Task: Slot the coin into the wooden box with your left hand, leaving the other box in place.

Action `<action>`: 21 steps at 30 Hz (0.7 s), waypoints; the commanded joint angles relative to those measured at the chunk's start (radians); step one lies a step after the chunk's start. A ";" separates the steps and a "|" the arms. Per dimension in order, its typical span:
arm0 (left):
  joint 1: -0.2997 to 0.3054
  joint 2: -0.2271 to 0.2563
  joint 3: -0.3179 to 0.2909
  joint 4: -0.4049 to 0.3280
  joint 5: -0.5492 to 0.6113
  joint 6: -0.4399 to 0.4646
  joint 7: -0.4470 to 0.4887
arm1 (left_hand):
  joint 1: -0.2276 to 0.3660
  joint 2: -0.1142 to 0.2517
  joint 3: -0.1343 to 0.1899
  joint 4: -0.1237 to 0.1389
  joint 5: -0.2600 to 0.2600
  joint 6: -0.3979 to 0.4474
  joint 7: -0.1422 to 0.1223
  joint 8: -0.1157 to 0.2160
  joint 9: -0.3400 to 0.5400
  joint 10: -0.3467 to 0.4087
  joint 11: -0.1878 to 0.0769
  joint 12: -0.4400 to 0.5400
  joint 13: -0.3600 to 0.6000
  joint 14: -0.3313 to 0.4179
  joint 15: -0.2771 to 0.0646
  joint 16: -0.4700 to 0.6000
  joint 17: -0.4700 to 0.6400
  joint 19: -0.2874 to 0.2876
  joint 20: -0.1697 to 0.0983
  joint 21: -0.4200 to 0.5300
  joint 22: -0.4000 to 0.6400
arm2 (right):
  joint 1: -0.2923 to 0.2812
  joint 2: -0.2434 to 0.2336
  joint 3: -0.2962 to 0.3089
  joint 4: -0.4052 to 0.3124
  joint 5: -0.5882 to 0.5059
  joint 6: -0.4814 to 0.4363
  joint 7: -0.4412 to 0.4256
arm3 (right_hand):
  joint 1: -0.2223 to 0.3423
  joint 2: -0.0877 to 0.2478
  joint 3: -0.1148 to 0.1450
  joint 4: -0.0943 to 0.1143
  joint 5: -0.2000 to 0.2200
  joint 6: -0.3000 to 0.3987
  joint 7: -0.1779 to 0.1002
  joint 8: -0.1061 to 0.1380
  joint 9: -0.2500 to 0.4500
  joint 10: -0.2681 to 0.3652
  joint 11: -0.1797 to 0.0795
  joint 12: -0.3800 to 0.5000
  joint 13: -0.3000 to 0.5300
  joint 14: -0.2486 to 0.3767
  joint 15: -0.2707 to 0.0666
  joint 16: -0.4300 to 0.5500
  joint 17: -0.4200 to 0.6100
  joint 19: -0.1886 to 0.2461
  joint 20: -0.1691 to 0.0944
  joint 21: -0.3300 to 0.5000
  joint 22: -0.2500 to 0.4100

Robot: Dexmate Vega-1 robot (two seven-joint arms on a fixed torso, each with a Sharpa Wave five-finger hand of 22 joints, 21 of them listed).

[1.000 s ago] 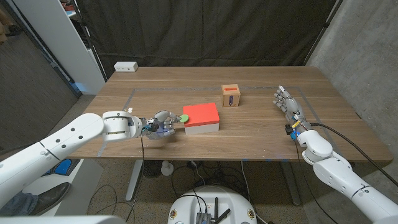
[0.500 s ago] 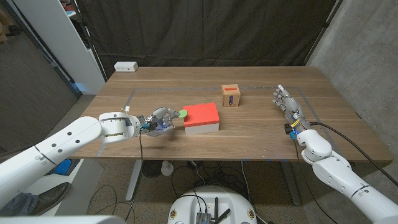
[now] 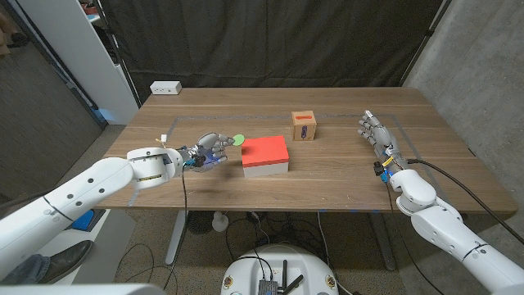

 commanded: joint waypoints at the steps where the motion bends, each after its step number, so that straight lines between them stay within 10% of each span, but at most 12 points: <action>1: -0.045 -0.038 0.022 0.022 0.129 -0.016 -0.023 | 0.033 0.024 -0.002 0.002 0.006 0.069 0.017 0.007 0.005 -0.001 0.004 0.001 -0.003 -0.005 0.002 0.004 0.002 -0.002 -0.040 0.009 0.003 | -0.007 -0.012 0.010 -0.030 -0.010 -0.017 -0.012 | 0.009 -0.004 0.000 -0.001 -0.001 0.001 -0.002 -0.001 0.006 0.007 0.003 0.005 0.005 0.011 0.002 0.004 -0.001 0.008 -0.001 -0.001 0.003; 21: -0.160 -0.150 0.119 0.060 0.404 -0.027 0.002 | 0.050 0.022 -0.008 0.001 0.009 0.080 0.030 0.001 0.003 -0.001 0.010 0.012 0.006 -0.001 0.002 0.006 0.007 -0.009 -0.039 0.032 0.006 | -0.002 0.003 0.014 -0.019 -0.005 -0.006 -0.008 | 0.010 -0.003 0.000 -0.001 -0.002 0.000 -0.001 -0.001 0.006 0.011 0.002 0.005 0.005 0.015 -0.001 0.005 -0.001 0.010 0.000 -0.001 0.003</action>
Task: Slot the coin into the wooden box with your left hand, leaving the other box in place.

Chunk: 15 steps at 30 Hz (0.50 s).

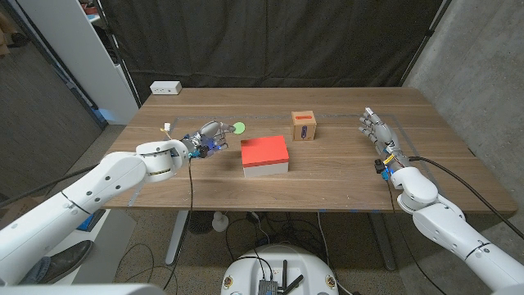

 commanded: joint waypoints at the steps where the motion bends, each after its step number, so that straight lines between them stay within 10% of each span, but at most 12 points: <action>1: -0.066 -0.074 0.055 0.023 0.169 -0.013 0.022 | 0.043 0.029 0.001 0.001 0.005 0.078 0.028 0.001 0.004 0.001 0.008 0.010 0.006 -0.001 0.003 0.005 0.001 -0.010 -0.040 0.011 0.005 | 0.006 0.009 0.002 0.013 0.001 0.014 0.006 | 0.010 -0.003 0.000 -0.001 -0.002 0.001 -0.002 -0.001 0.006 0.011 0.002 0.005 0.005 0.009 0.006 0.005 -0.001 0.010 0.000 -0.001 0.003; 15: -0.154 -0.160 0.140 0.042 0.412 0.002 0.076 | 0.051 0.028 -0.001 0.001 0.007 0.084 0.032 -0.002 0.003 0.002 0.012 0.017 0.016 0.002 0.004 0.008 0.004 -0.013 -0.039 0.026 0.005 | 0.014 0.015 -0.001 0.030 0.008 0.025 0.019 | 0.010 -0.003 0.000 -0.001 -0.002 0.001 -0.002 -0.001 0.006 0.013 0.003 0.004 0.006 0.009 0.006 0.004 -0.001 0.011 -0.001 -0.002 0.003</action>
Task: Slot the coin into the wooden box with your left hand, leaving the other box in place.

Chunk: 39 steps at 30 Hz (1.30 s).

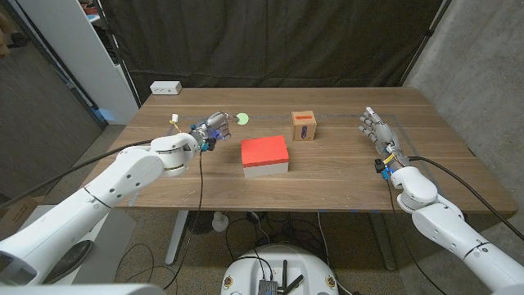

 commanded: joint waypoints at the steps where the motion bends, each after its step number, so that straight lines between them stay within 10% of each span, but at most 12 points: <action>1: -0.082 -0.082 0.077 0.020 0.202 0.015 0.043 | 0.040 0.028 -0.001 0.001 0.007 0.081 0.031 0.002 0.004 0.002 0.008 0.010 0.004 0.001 0.004 0.003 0.003 -0.006 -0.043 0.007 0.003 | 0.004 0.005 0.000 0.013 0.007 0.011 0.008 | 0.010 -0.003 0.000 -0.001 -0.002 0.000 -0.001 -0.001 0.006 0.008 -0.003 0.004 0.006 0.006 0.001 0.004 -0.001 0.009 0.001 -0.002 0.003; 39: -0.348 -0.257 0.360 0.193 0.925 0.042 -0.031 | 0.054 0.020 -0.008 0.001 0.011 0.102 0.036 -0.007 0.002 0.003 0.018 0.023 0.033 0.011 0.003 0.015 0.052 -0.017 -0.042 0.033 0.004 | -0.012 0.018 0.019 0.048 0.034 0.052 0.022 | 0.012 -0.002 0.000 -0.002 -0.002 0.001 -0.002 -0.001 0.006 0.010 -0.004 0.002 0.006 0.009 0.001 0.004 -0.001 0.012 0.002 -0.002 0.003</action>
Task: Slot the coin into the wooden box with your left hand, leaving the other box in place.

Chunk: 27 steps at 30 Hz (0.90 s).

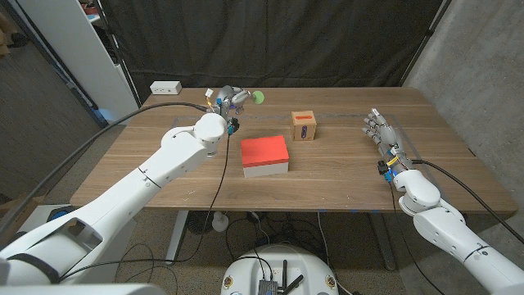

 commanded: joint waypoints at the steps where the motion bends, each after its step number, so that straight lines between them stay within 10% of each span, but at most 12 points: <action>1: -0.092 -0.054 0.106 0.098 0.259 -0.048 -0.069 | 0.045 0.029 -0.009 0.001 0.008 0.096 0.031 0.004 0.002 0.002 0.006 0.007 0.010 0.005 0.001 0.004 0.008 -0.004 -0.047 0.012 0.002 | 0.000 0.002 0.004 0.010 0.007 0.005 0.004 | 0.012 -0.002 0.000 -0.002 -0.002 0.001 -0.002 -0.001 0.006 0.007 0.000 0.002 0.001 0.010 0.000 0.005 -0.001 0.010 0.003 -0.002 0.003; 27: -0.228 -0.114 0.248 0.218 0.682 -0.076 -0.249 | 0.065 0.030 -0.023 0.002 0.006 0.103 0.050 -0.008 0.004 0.000 0.028 -0.002 0.025 0.007 0.000 0.007 0.065 -0.027 -0.046 0.033 0.003 | 0.004 0.013 0.004 0.039 0.020 0.023 0.013 | 0.013 -0.001 0.000 -0.002 -0.002 0.003 0.000 0.000 0.006 0.008 -0.001 0.002 0.002 0.011 0.002 0.004 -0.001 0.011 0.003 -0.003 0.003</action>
